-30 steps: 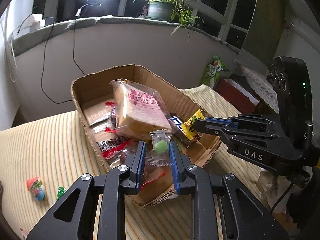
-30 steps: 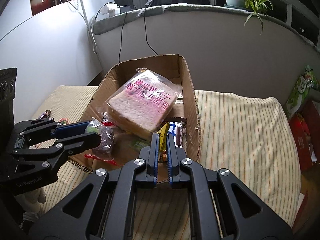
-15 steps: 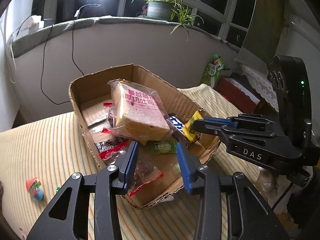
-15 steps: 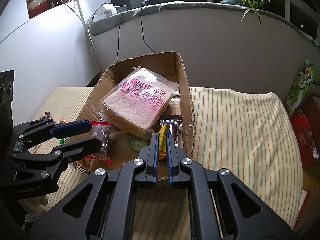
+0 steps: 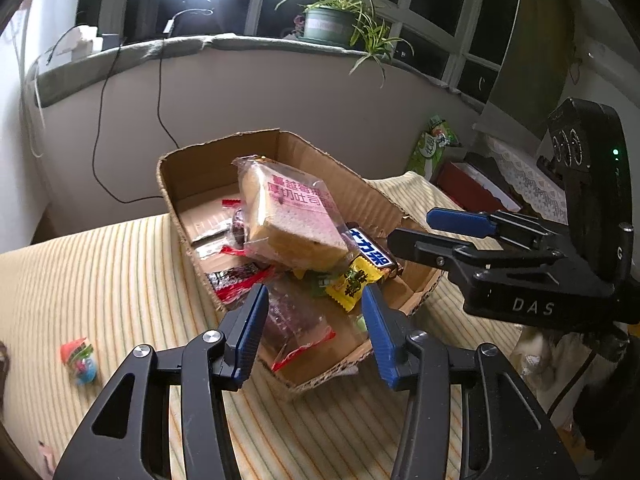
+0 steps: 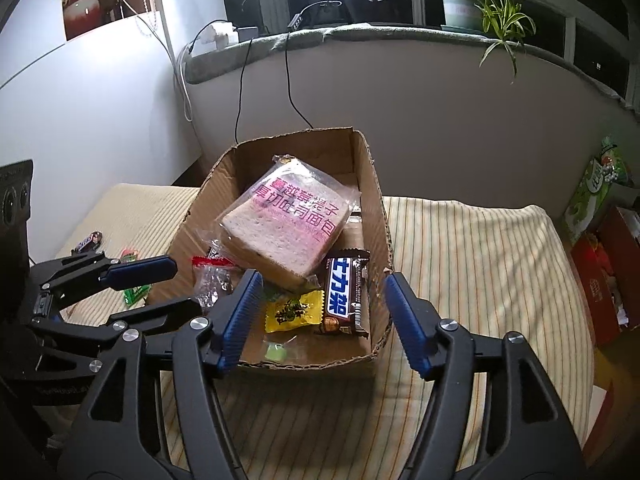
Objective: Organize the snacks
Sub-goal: 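Grasp the red-lidded jelly cup with the right tool while the left tool grasps the pink candy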
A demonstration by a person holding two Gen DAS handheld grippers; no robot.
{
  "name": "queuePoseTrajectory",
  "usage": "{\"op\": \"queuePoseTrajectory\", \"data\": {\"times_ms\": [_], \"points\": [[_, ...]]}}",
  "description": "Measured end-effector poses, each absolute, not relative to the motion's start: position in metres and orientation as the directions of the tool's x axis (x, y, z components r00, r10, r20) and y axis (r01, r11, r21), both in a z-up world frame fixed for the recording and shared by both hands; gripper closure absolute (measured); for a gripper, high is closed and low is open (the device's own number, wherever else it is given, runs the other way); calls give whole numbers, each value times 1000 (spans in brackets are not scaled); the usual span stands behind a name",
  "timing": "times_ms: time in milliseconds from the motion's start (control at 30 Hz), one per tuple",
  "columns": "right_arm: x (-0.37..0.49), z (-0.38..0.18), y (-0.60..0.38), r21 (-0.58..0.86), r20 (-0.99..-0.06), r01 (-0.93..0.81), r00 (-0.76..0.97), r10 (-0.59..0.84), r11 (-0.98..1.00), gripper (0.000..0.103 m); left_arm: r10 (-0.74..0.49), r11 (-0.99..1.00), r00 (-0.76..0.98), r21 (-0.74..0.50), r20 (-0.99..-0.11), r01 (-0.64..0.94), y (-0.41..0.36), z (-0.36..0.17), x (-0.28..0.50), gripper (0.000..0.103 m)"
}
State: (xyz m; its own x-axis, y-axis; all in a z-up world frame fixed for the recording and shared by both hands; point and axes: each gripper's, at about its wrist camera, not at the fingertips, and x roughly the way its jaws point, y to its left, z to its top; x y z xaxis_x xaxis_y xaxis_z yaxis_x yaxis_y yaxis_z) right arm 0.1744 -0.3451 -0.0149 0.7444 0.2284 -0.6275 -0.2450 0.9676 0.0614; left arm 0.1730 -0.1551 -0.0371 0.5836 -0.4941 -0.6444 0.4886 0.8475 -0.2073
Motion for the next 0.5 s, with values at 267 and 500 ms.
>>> {"op": "queuePoseTrajectory", "data": {"times_ms": [267, 500], "points": [[163, -8, -332, 69, -617, -258, 748, 245, 964, 35, -487, 858, 607, -211, -628, 469, -136, -32, 156, 55], [151, -1, -302, 62, -605, -324, 741, 293, 944, 35, -458, 884, 642, -242, -615, 400, -94, -34, 139, 55]]}}
